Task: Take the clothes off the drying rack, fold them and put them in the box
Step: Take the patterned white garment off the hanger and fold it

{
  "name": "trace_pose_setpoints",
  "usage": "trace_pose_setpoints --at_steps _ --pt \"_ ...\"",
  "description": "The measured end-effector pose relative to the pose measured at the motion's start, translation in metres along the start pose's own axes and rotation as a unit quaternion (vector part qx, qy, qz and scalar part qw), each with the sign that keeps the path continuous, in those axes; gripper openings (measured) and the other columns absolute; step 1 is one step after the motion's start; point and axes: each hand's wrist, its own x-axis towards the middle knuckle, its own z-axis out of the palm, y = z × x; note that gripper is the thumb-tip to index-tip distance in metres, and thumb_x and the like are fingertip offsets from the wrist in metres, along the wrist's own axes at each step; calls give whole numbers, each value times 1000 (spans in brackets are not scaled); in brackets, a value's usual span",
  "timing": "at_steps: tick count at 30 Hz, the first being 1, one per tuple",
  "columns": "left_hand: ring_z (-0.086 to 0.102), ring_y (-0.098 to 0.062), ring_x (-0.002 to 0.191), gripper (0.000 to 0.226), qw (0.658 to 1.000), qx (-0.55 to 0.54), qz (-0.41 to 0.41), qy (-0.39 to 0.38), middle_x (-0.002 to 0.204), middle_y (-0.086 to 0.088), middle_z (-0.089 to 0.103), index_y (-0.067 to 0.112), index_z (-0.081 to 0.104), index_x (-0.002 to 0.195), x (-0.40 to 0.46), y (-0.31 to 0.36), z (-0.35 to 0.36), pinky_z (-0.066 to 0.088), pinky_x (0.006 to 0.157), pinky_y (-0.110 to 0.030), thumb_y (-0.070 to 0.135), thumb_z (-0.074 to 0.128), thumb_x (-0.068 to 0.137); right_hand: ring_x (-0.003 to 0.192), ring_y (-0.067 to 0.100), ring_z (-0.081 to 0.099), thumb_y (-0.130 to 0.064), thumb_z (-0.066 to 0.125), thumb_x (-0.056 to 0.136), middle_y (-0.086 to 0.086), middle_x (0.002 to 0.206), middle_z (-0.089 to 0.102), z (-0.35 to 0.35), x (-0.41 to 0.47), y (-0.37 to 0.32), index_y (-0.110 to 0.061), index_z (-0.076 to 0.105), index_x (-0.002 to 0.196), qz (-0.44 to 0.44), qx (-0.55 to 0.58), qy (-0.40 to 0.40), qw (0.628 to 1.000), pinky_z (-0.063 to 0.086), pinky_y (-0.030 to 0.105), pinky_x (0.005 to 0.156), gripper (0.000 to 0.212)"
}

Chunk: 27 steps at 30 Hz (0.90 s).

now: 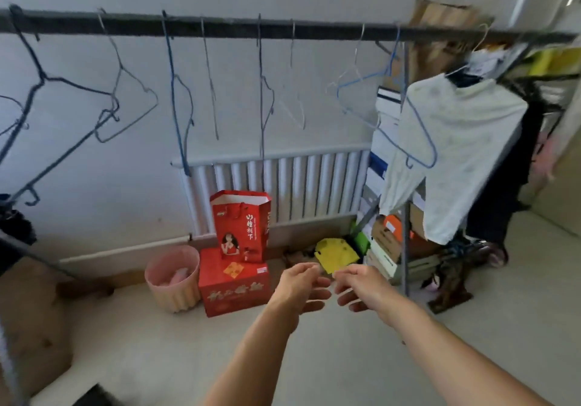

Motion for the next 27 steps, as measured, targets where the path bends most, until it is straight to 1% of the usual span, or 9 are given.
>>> trace_pose_setpoints --at_steps 2,4,7,11,14,18,20,23,27 --pt "67 -16 71 19 999 15 16 -28 89 -5 71 17 64 112 15 21 42 56 70 -33 25 51 101 72 19 70 -25 54 97 7 87 73 -46 10 -1 -16 68 100 -13 7 28 999 52 29 61 17" --pt "67 -16 72 17 998 26 28 -55 91 -5 72 19 65 108 25 41 81 54 64 -29 26 51 101 69 20 70 -23 55 96 8 87 73 -87 19 -3 -16 69 99 -25 30 59 998 49 29 59 16" --pt "69 -14 72 21 993 46 50 -94 96 -6 72 18 64 114 32 70 128 51 59 -24 27 51 100 68 21 67 -23 58 96 8 89 72 -137 22 -12 -19 70 100 -42 54 92 993 47 29 59 14" --pt "73 -21 87 20 985 62 92 -135 102 -10 73 16 63 114 44 117 182 55 68 -28 24 51 100 68 21 64 -20 56 96 10 84 71 -193 25 -31 -15 71 98 -65 87 129 986 49 32 62 16" --pt "70 -19 78 26 979 85 123 -140 99 -10 71 13 61 122 52 151 216 55 63 -27 21 53 99 71 26 65 -13 53 95 10 83 71 -224 29 -52 -12 70 94 -95 127 168 973 50 37 66 17" --pt "66 -23 82 31 969 108 151 -162 102 -15 69 14 55 128 60 184 253 55 67 -29 19 54 97 60 20 66 -5 46 94 8 78 71 -261 40 -70 -13 71 93 -126 149 201 960 54 34 61 26" --pt "68 -22 88 35 968 112 156 -164 110 -13 68 15 51 131 67 196 261 56 70 -30 19 55 97 67 23 68 -6 45 95 8 84 72 -274 47 -74 -14 70 99 -135 142 201 960 54 34 62 27" --pt "66 -20 103 49 966 119 162 -165 120 -6 64 15 44 140 81 210 264 56 79 -33 24 61 95 80 27 70 -12 54 94 10 93 73 -292 58 -82 -14 69 107 -153 138 206 957 52 31 62 19" --pt "57 -22 110 56 969 109 162 -149 115 -3 54 14 38 148 97 235 270 54 81 -33 26 59 97 77 19 65 -9 55 92 9 98 69 -325 84 -100 -13 66 112 -168 116 250 947 50 29 61 23"
